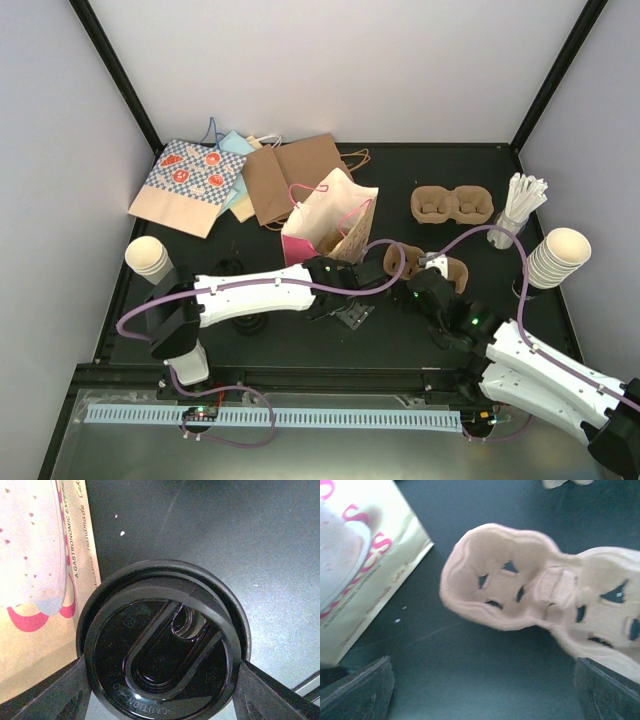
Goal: Pack the takeout coffee
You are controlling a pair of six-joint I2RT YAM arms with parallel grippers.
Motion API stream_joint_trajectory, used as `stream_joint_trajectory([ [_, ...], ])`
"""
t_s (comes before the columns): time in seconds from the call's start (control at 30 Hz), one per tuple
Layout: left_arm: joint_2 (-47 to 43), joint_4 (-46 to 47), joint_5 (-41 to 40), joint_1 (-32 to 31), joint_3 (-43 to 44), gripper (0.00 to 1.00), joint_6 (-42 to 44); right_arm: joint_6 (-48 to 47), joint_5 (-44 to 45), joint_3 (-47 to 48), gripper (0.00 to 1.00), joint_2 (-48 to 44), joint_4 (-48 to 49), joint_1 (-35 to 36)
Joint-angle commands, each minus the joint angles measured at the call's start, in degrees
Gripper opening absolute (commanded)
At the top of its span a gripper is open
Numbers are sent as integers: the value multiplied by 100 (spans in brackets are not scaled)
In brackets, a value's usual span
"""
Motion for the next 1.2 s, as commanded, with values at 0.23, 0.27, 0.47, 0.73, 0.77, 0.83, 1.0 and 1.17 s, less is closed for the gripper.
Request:
stream_joint_trajectory([
  [0.23, -57, 438, 704, 275, -547, 67, 154, -22, -1806, 320, 100, -73, 120, -52],
  [0.27, -59, 449, 756, 299, -579, 67, 164, -12, -1900, 321, 100, -5, 122, -56],
  [0.47, -20, 479, 1041, 344, -736, 67, 202, -236, -2843, 265, 100, 126, 258, -553],
  [0.73, 44, 425, 1113, 312, -790, 67, 231, -470, -4308, 338, 100, -82, 457, -1264],
  [0.77, 34, 427, 1079, 277, -804, 67, 214, -498, -4405, 353, 100, -33, 431, -1261],
  [0.83, 2, 427, 923, 197, -831, 67, 191, -547, -4599, 331, 100, 44, 407, -1266],
  [1.0, 37, 532, 648, 2, -957, 67, 114, -533, -4738, 202, 99, -15, 373, -1262],
  [1.17, -68, 735, 774, -31, -1222, 66, 64, -545, -4827, 230, 98, -62, 259, -1266],
])
